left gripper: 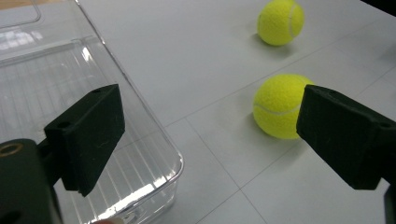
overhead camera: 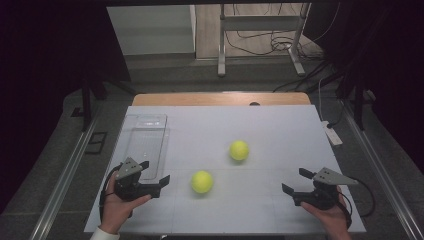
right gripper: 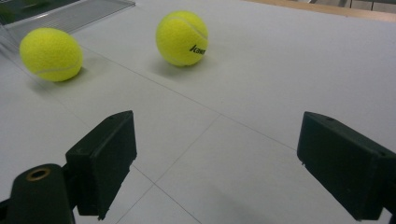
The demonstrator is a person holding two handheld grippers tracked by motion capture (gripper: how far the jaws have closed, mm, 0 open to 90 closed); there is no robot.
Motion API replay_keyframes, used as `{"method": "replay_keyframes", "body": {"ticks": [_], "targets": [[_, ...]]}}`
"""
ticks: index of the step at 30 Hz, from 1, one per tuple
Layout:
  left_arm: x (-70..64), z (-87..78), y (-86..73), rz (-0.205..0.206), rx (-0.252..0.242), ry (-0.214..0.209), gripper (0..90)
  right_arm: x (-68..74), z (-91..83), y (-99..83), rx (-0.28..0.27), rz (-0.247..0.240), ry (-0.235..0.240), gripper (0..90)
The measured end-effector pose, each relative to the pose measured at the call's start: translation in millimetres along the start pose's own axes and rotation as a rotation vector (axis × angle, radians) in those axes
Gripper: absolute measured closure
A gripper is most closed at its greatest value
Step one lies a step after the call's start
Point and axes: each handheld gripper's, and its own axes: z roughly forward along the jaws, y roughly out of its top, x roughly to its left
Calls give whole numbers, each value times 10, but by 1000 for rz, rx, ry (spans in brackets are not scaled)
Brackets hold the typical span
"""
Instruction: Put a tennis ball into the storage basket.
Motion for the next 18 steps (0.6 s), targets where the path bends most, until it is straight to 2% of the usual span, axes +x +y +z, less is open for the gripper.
{"method": "replay_keyframes", "body": {"ticks": [5, 15, 18], "targets": [[-17, 20, 56, 9, 13, -12, 90, -5, -2, 0, -2, -1, -7, 124], [-54, 28, 157, 31, 5, -24, 90, -7, -3, -5, -4, 5, -14, 124], [-44, 24, 193, 28, -1, -26, 92, -8, -14, 0, -13, 4, -30, 124]]}}
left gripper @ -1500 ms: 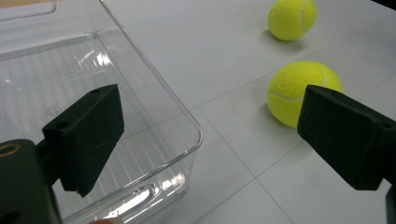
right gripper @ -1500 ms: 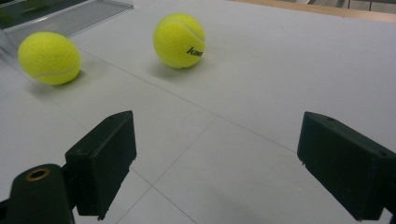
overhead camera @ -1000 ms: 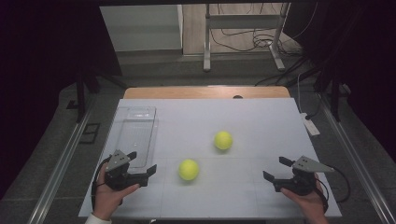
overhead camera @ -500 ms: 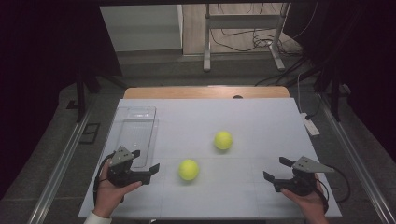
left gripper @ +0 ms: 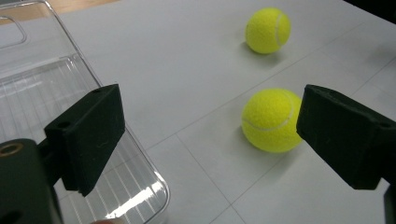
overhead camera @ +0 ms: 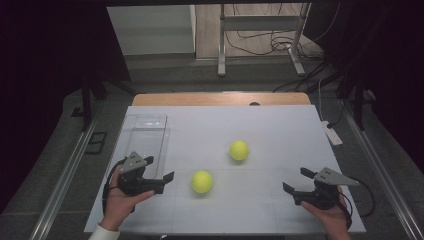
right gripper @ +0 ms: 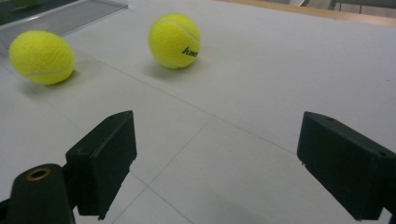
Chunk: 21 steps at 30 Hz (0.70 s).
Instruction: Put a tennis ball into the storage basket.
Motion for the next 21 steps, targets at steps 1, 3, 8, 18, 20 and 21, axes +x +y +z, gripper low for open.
{"method": "replay_keyframes", "body": {"ticks": [1, 3, 8, 18, 20, 21], "targets": [[0, 0, 13, 3, 2, -2, 92, -4, -4, 2, -5, 1, -3, 124], [-11, 6, 43, 9, 0, -8, 92, -8, -6, 2, -5, 3, -8, 124], [-40, 20, 86, 18, -3, -12, 91, -5, 0, -1, -3, 1, -3, 124], [-64, 66, 127, 22, 13, -26, 91, -2, 1, -3, 0, 1, 0, 124], [-71, 78, 133, 23, 14, -29, 91, -2, 3, -4, 1, 0, 1, 124], [-74, 84, 137, 23, 16, -33, 91, -3, 3, -4, 1, -1, 1, 124]]}}
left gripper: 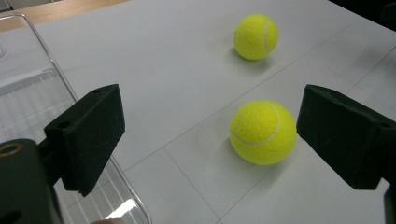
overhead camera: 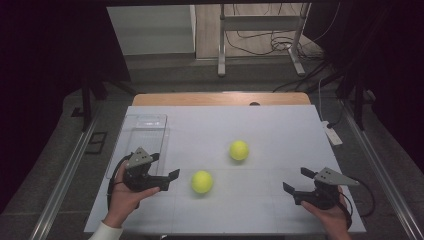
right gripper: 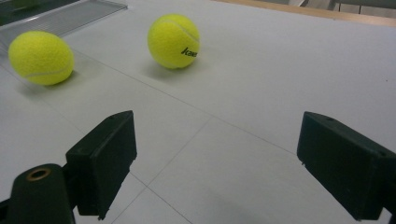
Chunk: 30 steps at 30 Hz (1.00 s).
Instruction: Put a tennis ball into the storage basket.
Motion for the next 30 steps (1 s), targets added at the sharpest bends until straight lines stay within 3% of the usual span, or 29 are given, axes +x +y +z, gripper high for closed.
{"method": "replay_keyframes", "body": {"ticks": [30], "targets": [[-155, 176, 185, 44, 55, -60, 91, -8, -2, -3, 0, 4, 0, 125]]}}
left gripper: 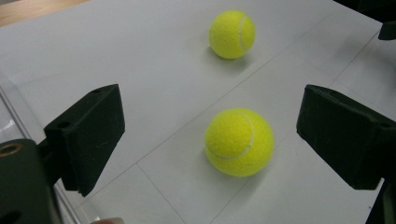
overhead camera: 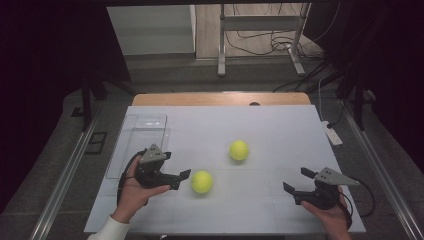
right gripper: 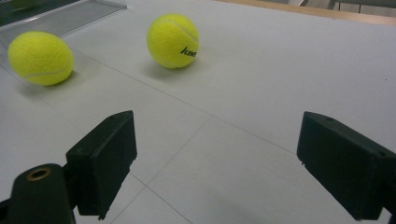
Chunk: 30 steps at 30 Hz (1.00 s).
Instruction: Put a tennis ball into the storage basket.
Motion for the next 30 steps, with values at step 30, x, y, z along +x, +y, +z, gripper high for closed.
{"method": "replay_keyframes", "body": {"ticks": [30], "targets": [[-170, 300, 39, 44, 111, -57, 78, 1, 19, -8, 10, -6, 6, 125]]}}
